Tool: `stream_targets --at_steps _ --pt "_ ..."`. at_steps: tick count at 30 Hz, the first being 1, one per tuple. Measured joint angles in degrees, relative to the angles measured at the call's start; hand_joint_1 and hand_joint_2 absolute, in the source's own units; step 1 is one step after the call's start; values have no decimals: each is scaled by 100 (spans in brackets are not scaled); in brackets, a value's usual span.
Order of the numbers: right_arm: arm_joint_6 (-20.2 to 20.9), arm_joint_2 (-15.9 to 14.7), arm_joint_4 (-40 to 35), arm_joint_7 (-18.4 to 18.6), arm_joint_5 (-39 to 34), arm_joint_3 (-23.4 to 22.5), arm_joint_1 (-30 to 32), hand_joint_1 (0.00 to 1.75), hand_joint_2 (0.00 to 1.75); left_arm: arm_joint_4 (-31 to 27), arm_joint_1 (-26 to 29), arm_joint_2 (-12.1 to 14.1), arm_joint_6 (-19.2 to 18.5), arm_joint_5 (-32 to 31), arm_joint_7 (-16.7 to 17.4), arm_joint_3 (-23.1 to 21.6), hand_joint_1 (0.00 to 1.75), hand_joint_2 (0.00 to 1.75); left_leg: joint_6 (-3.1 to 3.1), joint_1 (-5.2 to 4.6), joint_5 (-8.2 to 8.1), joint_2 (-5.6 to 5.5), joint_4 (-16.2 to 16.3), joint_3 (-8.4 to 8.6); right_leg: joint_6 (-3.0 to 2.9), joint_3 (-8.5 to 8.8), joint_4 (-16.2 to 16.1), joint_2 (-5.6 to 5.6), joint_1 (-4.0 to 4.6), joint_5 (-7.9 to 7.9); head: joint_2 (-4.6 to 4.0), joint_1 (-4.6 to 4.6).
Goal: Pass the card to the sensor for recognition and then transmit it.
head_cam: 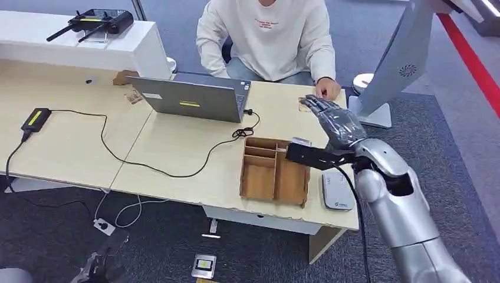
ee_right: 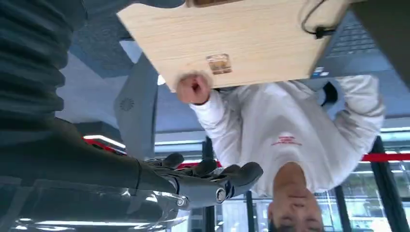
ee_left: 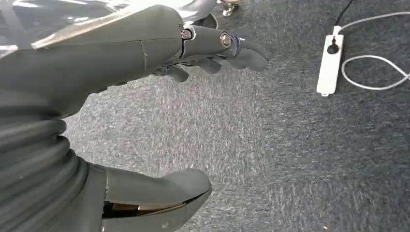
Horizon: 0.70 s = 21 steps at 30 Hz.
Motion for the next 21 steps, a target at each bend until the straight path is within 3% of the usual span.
stream_targets --at_steps 9,21 --pt "-702 623 1316 -199 -11 230 -229 0 175 129 -90 -370 -155 -315 -63 1045 0 175 0 0 0 -6 1 -3 0 0 0 -3 1 -1 0 0" --pt "-733 811 2022 -197 -26 315 -350 0 175 378 -189 -492 -188 -503 -177 1707 0 175 0 0 0 -5 1 -2 0 -2 -1 -3 1 -1 0 0"
